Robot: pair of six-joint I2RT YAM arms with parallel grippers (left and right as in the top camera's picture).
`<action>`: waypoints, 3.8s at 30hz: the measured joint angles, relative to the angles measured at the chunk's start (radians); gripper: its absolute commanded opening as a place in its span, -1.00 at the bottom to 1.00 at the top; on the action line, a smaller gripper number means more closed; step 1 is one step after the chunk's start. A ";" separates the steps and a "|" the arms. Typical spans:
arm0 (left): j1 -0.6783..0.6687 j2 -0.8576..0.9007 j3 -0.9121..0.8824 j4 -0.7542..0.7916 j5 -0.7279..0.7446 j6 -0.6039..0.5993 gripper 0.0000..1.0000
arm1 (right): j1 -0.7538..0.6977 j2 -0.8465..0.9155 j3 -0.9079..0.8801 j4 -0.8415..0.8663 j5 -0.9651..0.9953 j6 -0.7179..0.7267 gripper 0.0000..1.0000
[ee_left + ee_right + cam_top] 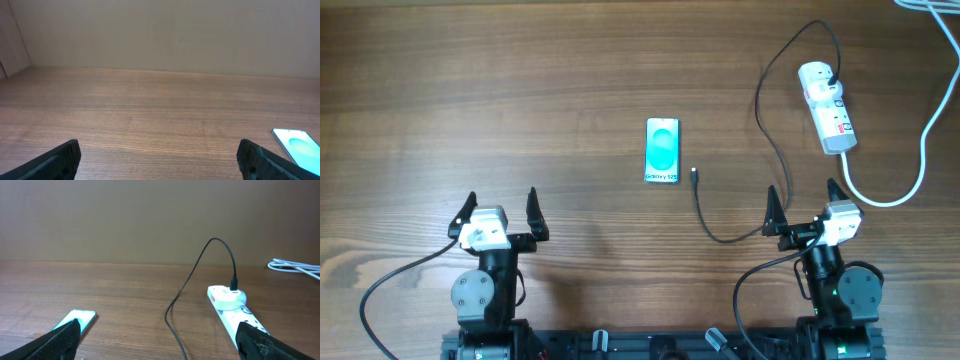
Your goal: Plug charger to phone and switch on socket
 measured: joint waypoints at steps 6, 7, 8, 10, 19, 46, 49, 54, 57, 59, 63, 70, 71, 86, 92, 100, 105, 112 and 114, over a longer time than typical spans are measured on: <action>0.000 0.000 0.000 0.003 0.034 -0.011 1.00 | 0.000 0.000 0.000 0.000 0.000 0.000 1.00; 0.000 0.000 0.000 0.007 0.061 -0.022 1.00 | 0.000 0.000 0.000 0.000 0.000 0.000 0.99; 0.000 0.000 0.000 0.018 0.129 -0.061 1.00 | 0.000 0.000 0.000 0.000 0.000 0.000 0.99; 0.000 0.000 -0.001 0.051 0.294 -0.135 1.00 | 0.000 0.000 0.000 0.000 0.000 0.000 0.98; -0.001 -0.004 0.012 0.835 0.673 -0.381 1.00 | 0.000 0.000 0.000 0.000 0.000 0.000 0.99; -0.261 1.202 1.484 -0.871 0.521 -0.368 0.99 | 0.000 0.000 0.000 -0.001 0.000 0.000 0.99; -0.431 1.447 1.780 -1.157 0.255 -0.378 1.00 | 0.000 0.001 0.000 0.000 0.000 0.000 1.00; -0.571 1.710 1.957 -1.229 0.119 -0.385 1.00 | 0.000 0.001 0.000 0.000 0.000 0.000 0.99; -0.631 1.810 1.958 -1.203 0.113 -0.387 1.00 | 0.000 0.001 0.000 0.000 0.000 0.000 0.99; -0.640 1.858 1.958 -1.190 0.108 -0.402 1.00 | 0.000 0.001 0.000 0.000 0.000 0.000 0.99; -0.633 1.947 1.958 -1.181 0.045 -0.490 1.00 | 0.000 0.001 0.000 0.000 0.000 0.000 0.99; -0.630 2.094 1.958 -1.143 0.011 -0.544 1.00 | 0.000 0.001 0.000 0.000 0.000 0.000 1.00; -0.630 2.105 1.958 -1.135 0.008 -0.545 1.00 | 0.000 0.001 0.000 0.000 0.000 0.000 1.00; -0.630 2.178 1.952 -1.104 0.008 -0.540 1.00 | 0.000 0.001 0.000 0.000 0.000 0.000 1.00; -0.631 2.180 1.846 -1.010 0.008 -0.540 1.00 | 0.000 0.001 0.000 0.000 0.000 0.000 1.00; -0.631 2.185 1.798 -0.951 0.016 -0.549 0.99 | 0.000 0.001 0.000 0.000 0.000 0.000 1.00; -0.631 2.239 1.797 -0.931 0.015 -0.549 0.99 | 0.000 0.001 0.000 0.000 0.000 0.000 0.99; -0.631 2.271 1.790 -0.883 0.014 -0.552 1.00 | 0.000 0.001 0.000 0.000 0.000 0.000 0.99; -0.631 2.271 1.790 -0.880 0.014 -0.552 0.99 | 0.000 0.001 0.000 0.000 0.000 0.000 0.99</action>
